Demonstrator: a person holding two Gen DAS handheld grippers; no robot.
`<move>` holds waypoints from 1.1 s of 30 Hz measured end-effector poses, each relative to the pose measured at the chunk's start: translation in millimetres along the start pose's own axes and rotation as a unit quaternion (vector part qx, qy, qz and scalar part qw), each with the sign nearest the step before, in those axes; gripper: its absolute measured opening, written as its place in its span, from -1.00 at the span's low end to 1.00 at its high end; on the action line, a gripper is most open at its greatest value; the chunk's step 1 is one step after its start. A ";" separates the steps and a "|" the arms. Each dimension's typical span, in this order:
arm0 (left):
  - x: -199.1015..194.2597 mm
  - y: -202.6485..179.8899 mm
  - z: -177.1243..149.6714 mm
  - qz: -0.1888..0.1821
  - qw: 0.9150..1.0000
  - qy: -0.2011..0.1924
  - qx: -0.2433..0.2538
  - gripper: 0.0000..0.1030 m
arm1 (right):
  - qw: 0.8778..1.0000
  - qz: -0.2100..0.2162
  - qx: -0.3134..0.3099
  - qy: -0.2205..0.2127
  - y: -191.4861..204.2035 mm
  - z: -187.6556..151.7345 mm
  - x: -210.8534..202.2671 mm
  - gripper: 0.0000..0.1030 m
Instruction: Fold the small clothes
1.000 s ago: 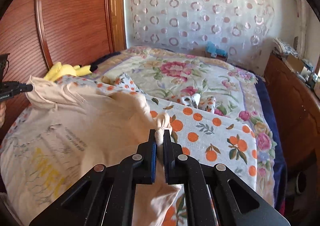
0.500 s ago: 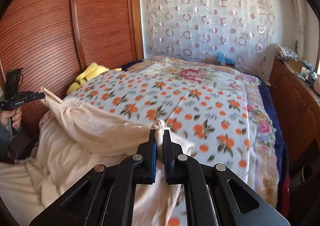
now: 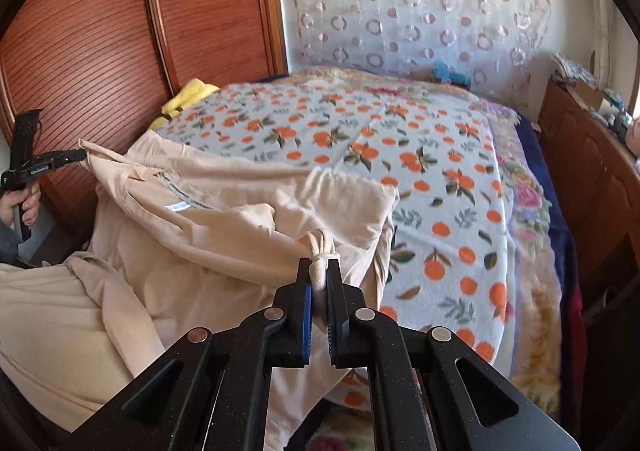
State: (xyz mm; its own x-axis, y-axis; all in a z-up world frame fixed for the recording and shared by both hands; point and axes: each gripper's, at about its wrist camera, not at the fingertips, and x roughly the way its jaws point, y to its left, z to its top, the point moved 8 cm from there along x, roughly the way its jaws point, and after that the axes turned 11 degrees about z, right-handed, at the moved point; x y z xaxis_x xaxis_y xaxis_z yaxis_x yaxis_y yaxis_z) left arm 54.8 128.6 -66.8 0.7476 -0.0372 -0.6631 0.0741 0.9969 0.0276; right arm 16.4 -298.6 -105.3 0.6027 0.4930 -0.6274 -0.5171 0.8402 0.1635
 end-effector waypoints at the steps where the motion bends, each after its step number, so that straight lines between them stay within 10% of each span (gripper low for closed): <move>1: 0.9 0.1 -0.9 0.001 1.000 0.003 0.001 -0.89 | 1.000 0.002 0.006 0.002 -1.7 0.1 3.0 -0.89; 4: -1.1 0.1 -0.1 0.008 1.000 0.001 0.008 -0.76 | 1.000 0.006 0.002 0.007 1.8 3.3 3.9 -0.89; 12: 3.3 -0.5 17.5 0.005 1.000 -0.020 0.005 0.51 | 1.000 0.007 -0.030 -0.003 16.1 20.7 2.8 -0.64; 16: 25.5 -6.7 26.5 -0.007 1.000 -0.009 0.007 0.54 | 1.000 -0.005 -0.027 -0.011 10.6 23.0 6.2 0.03; 33: 119.2 -6.9 56.7 0.001 0.999 0.037 0.012 0.54 | 0.999 -0.043 0.029 0.004 -58.7 52.0 107.6 0.10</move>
State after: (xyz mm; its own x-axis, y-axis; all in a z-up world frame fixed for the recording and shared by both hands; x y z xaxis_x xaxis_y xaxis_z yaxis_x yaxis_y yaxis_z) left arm 180.8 113.4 -103.6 0.6975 -0.0289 -0.7160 0.0896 0.9949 0.0471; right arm 143.2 -283.1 -142.8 0.6388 0.4164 -0.6470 -0.4265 0.8915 0.1526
